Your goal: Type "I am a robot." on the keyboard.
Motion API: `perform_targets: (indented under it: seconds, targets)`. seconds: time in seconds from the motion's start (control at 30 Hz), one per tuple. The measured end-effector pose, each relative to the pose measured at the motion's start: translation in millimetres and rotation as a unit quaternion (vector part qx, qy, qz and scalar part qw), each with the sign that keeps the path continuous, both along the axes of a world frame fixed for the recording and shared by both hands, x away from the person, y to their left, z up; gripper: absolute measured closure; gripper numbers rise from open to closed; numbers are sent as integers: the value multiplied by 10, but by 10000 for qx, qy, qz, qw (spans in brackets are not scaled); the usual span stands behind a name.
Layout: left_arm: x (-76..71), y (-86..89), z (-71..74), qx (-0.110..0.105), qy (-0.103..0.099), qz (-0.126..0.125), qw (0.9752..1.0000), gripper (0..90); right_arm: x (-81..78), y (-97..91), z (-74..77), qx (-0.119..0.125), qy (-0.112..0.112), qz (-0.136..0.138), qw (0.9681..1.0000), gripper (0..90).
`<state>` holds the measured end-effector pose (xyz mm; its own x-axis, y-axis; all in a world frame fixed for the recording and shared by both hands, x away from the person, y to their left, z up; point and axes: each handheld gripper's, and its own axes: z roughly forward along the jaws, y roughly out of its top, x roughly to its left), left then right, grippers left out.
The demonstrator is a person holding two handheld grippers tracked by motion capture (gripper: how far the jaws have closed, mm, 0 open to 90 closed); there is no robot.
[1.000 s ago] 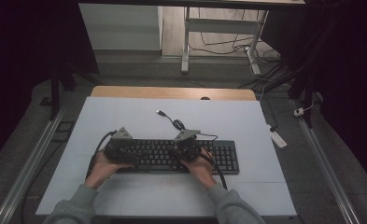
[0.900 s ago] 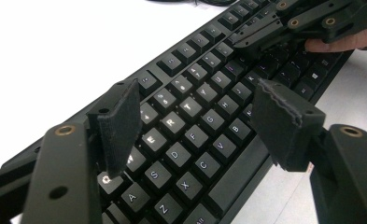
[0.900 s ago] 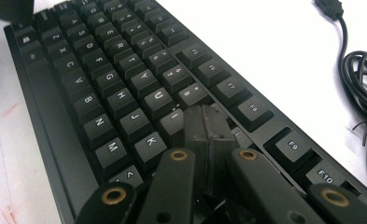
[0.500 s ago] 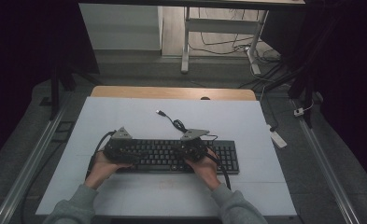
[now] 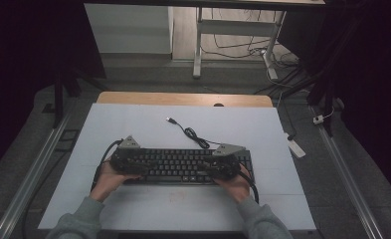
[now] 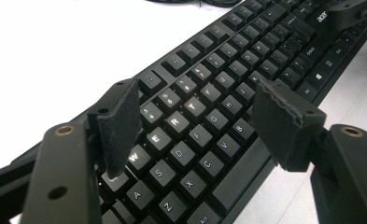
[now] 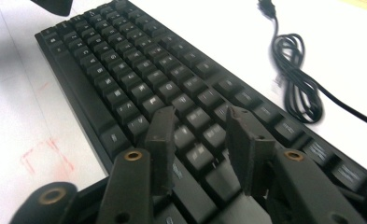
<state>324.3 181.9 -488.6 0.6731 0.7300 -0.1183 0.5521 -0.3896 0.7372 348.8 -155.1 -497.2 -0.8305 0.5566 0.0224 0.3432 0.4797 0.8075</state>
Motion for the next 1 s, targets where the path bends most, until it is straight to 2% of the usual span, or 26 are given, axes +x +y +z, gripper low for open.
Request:
perform_targets:
  seconds: [0.13, 0.43, 0.83, 0.93, 1.0]
  targets:
    - [1, 7, -1, -7, 7, 24, 10000, 326, -51, -128, 0, -35, -59, -107, 9999, 585]
    - [-2, 10, 4, -6, -21, 50, 10000, 326, -140, -342, 0, 65, -96, -244, 9996, 569]
    - [-18, -30, 13, -42, -30, 49, 10000, 345, -134, -323, -10, 51, -97, -206, 9997, 569]
    - [-17, -58, -1, -52, -11, 1, 10000, 384, -129, -322, -13, 69, -108, -199, 9997, 569]
    - [-20, -83, -12, -14, 8, -30, 10000, 441, -123, -329, -13, 32, -106, -212, 9997, 569]
